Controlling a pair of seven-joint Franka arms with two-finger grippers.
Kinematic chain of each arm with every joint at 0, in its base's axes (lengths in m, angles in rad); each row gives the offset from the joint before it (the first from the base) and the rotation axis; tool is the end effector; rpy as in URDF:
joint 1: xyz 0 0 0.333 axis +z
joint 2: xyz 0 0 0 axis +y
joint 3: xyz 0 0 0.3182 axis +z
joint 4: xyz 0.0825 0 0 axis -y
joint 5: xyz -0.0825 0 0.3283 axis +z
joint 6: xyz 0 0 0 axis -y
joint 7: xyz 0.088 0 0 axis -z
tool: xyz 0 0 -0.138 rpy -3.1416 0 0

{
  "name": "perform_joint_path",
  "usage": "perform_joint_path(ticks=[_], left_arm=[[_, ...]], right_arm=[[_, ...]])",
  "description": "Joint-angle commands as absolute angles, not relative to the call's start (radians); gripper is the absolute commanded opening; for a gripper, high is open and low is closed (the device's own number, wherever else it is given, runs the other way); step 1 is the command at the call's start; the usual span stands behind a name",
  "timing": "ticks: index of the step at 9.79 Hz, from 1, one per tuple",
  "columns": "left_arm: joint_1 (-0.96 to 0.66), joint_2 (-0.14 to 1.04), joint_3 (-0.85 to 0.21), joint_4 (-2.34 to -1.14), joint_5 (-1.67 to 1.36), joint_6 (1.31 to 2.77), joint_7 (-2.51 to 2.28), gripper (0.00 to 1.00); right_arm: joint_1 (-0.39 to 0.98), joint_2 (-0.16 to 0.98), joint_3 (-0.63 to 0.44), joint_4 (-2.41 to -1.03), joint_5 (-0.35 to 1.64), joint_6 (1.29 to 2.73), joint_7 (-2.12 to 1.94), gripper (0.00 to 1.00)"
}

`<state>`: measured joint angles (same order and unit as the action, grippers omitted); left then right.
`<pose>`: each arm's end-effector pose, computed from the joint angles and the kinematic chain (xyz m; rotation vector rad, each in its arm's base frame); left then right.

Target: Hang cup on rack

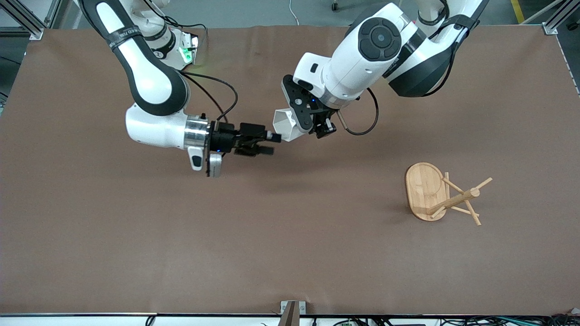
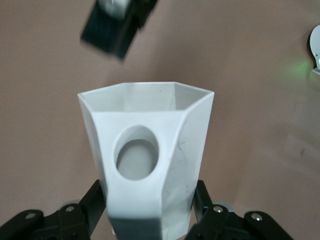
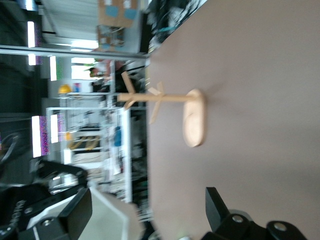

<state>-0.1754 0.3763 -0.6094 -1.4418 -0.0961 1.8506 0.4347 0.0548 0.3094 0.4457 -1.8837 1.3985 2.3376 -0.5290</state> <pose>0.4671 -0.4013 0.5011 2.3679 -1.5403 0.0621 0.5311 0.3092 0.4104 -1.9769 0.0114 -0.1239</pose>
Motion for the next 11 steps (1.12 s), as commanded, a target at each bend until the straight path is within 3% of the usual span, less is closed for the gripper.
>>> perform_joint_path(ticks=[1,7,9,11], left_arm=[[-0.135,0.394,-0.611,-1.456,-0.075,1.836,0.428,0.01],[0.115,0.306,-0.609,-1.456,-0.074,1.626,0.146,0.04],[0.205,0.281,-0.612,-1.497,-0.007,1.606,0.135,0.0],[0.219,0.326,-0.612,-1.499,0.052,1.63,0.149,0.0]], right_arm=[[0.012,0.259,0.436,-1.96,1.231,2.449,-0.522,1.0],[-0.023,0.201,0.117,-2.017,0.488,2.457,-0.508,1.0],[-0.025,0.206,0.03,-2.01,0.247,2.448,-0.508,1.0],[-0.025,0.201,-0.017,-1.915,0.112,2.299,-0.5,1.0]])
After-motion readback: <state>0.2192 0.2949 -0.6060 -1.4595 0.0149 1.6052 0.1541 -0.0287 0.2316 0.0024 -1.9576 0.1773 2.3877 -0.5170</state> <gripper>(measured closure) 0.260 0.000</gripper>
